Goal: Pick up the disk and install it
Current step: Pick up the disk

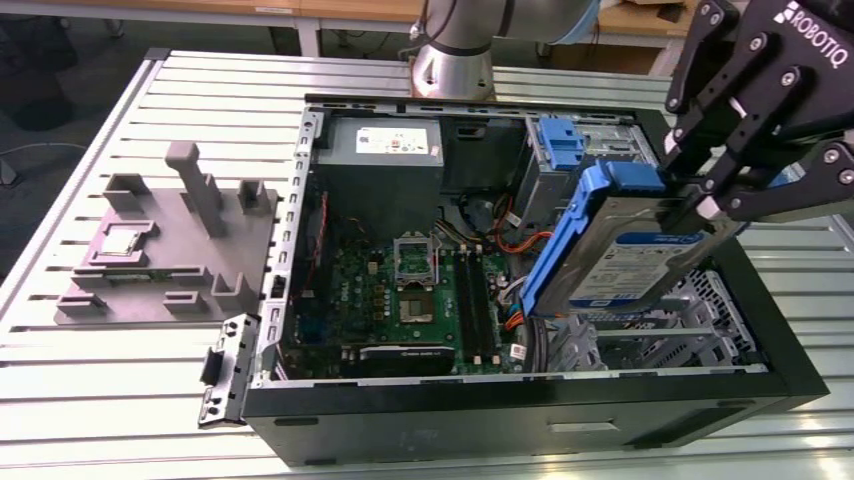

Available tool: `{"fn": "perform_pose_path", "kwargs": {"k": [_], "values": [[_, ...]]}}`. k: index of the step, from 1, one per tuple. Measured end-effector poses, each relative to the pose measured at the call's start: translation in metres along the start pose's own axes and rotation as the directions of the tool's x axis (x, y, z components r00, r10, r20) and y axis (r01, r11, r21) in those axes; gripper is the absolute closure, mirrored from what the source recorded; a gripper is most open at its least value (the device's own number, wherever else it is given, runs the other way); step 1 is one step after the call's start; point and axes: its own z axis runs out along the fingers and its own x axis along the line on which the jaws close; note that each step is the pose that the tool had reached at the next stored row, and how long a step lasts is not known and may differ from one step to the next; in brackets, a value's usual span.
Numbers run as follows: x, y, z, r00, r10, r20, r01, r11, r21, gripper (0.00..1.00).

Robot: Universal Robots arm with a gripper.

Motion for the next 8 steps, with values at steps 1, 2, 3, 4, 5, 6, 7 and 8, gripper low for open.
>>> {"fn": "perform_pose_path", "kwargs": {"k": [1, 2, 3, 4, 5, 6, 7, 8], "values": [[0.0000, -0.0029, -0.0002, 1.0000, 0.000, 0.0000, 0.000, 1.0000, -0.0001, 0.65], [0.0001, -0.0057, -0.0004, 1.0000, 0.000, -0.0001, 0.000, 1.0000, -0.0001, 0.65], [0.0001, -0.0082, -0.0005, 1.0000, 0.000, 0.0000, 0.000, 1.0000, -0.0001, 0.65], [0.0001, -0.0108, -0.0006, 1.0000, 0.000, 0.0000, 0.000, 1.0000, -0.0001, 0.65], [0.0001, -0.0129, -0.0007, 1.0000, 0.000, 0.0000, 0.000, 1.0000, -0.0001, 0.65], [0.0001, -0.0149, -0.0008, 1.0000, -0.001, 0.0000, 0.001, 1.0000, -0.0002, 0.65], [0.0001, -0.0168, -0.0008, 1.0000, -0.002, -0.0001, 0.002, 1.0000, -0.0001, 0.65], [0.0002, -0.0187, -0.0008, 1.0000, -0.003, -0.0001, 0.003, 1.0000, -0.0002, 0.65]]}}
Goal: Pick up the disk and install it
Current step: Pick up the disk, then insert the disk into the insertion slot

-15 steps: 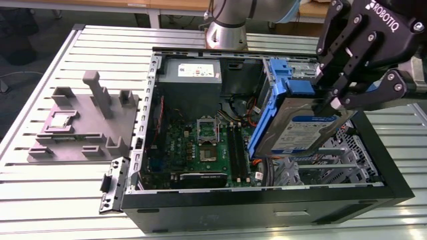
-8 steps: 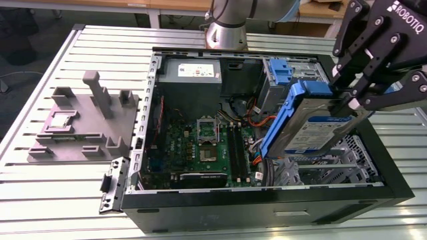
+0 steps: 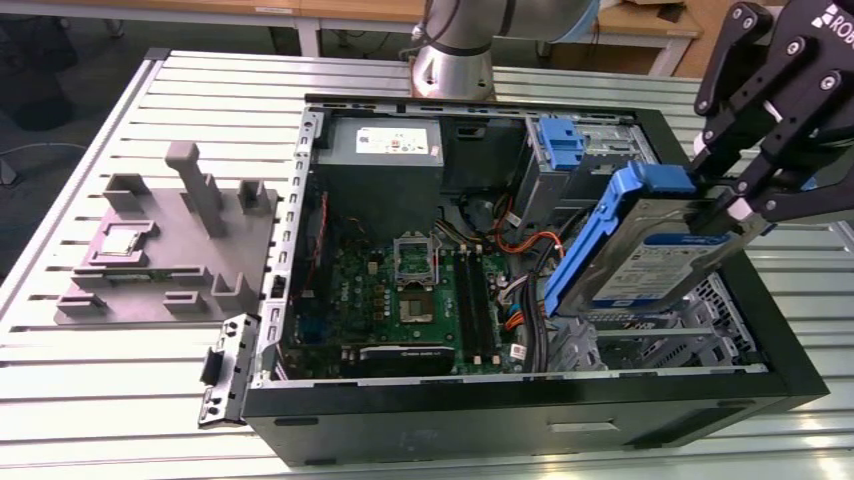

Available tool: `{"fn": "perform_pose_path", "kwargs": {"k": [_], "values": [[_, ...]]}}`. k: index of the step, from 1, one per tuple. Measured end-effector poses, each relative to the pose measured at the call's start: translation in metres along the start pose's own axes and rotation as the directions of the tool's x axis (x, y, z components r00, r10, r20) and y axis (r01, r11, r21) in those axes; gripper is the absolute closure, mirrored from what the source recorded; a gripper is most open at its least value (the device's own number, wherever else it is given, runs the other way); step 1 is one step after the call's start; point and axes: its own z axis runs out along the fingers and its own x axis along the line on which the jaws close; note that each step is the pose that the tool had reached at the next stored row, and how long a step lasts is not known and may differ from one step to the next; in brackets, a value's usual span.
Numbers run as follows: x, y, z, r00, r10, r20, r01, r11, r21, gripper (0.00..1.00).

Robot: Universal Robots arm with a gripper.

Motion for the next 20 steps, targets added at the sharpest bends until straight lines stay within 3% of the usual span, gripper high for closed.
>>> {"fn": "perform_pose_path", "kwargs": {"k": [10, 20], "values": [[0.0003, -0.0174, 0.0011, 0.9996, -0.030, -0.0026, 0.030, 0.9996, -0.0013, 0.65], [0.0006, -0.0304, 0.0032, 0.9973, -0.073, -0.0060, 0.073, 0.9973, -0.0033, 0.65]]}}
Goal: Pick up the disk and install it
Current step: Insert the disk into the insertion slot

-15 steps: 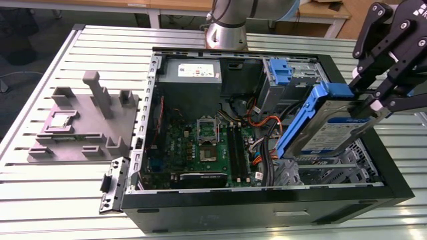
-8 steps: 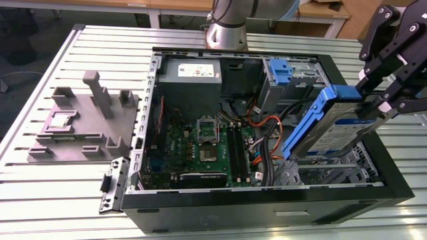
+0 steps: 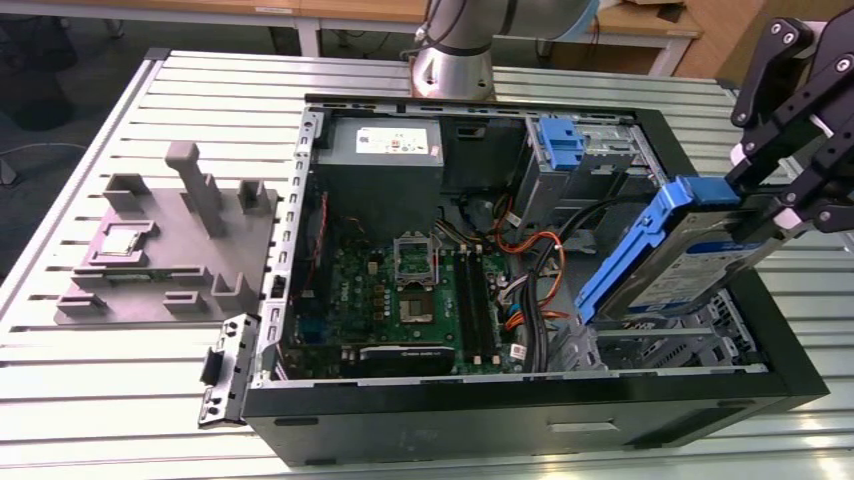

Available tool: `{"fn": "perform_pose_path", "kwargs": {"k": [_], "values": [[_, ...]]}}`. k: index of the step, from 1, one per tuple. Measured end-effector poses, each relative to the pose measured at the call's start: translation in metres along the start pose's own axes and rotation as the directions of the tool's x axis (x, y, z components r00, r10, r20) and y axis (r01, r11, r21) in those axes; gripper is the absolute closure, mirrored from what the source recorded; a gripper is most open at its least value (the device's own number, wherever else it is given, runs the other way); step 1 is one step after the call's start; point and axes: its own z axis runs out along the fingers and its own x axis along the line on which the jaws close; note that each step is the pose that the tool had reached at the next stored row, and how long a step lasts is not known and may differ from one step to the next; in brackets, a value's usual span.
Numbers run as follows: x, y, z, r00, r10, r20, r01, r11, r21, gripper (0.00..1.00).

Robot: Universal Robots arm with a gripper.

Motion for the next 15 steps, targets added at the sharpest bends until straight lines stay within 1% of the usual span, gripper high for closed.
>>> {"fn": "perform_pose_path", "kwargs": {"k": [5, 10, 15], "values": [[0.0005, -0.0061, -0.0002, 1.0000, -0.005, -0.0004, 0.005, 1.0000, -0.0003, 0.65], [0.0006, -0.0064, -0.0002, 1.0000, -0.005, -0.0003, 0.005, 1.0000, -0.0002, 0.65], [0.0009, -0.0105, -0.0002, 1.0000, -0.005, -0.0001, 0.005, 1.0000, -0.0002, 0.65]]}}
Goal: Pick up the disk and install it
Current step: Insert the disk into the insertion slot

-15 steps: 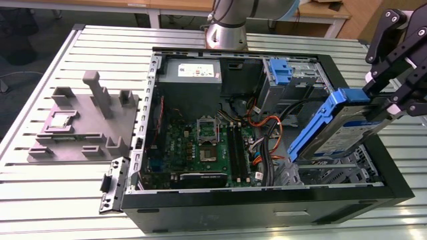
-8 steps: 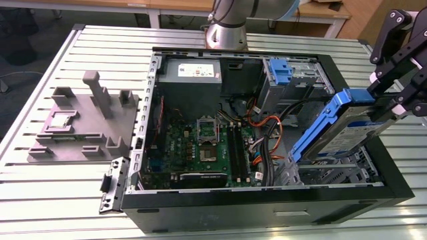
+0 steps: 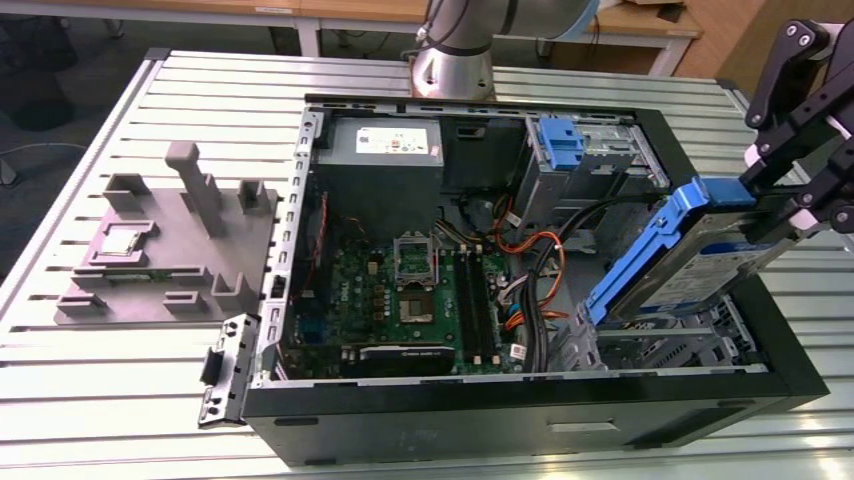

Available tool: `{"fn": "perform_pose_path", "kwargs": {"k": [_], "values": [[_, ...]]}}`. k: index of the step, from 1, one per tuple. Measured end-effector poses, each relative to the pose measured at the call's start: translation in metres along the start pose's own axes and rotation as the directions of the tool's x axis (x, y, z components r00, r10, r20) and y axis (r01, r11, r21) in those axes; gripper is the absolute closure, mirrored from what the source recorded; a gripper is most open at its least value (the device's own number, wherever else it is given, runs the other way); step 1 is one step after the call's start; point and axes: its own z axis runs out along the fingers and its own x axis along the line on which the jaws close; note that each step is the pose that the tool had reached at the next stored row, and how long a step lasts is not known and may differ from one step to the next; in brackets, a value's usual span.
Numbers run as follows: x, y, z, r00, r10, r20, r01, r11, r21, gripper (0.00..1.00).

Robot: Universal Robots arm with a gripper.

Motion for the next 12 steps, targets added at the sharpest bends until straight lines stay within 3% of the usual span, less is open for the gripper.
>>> {"fn": "perform_pose_path", "kwargs": {"k": [12], "values": [[0.0003, -0.0022, 0.0021, 0.9993, 0.037, 0.0029, -0.037, 0.9993, 0.0014, 0.65]]}}
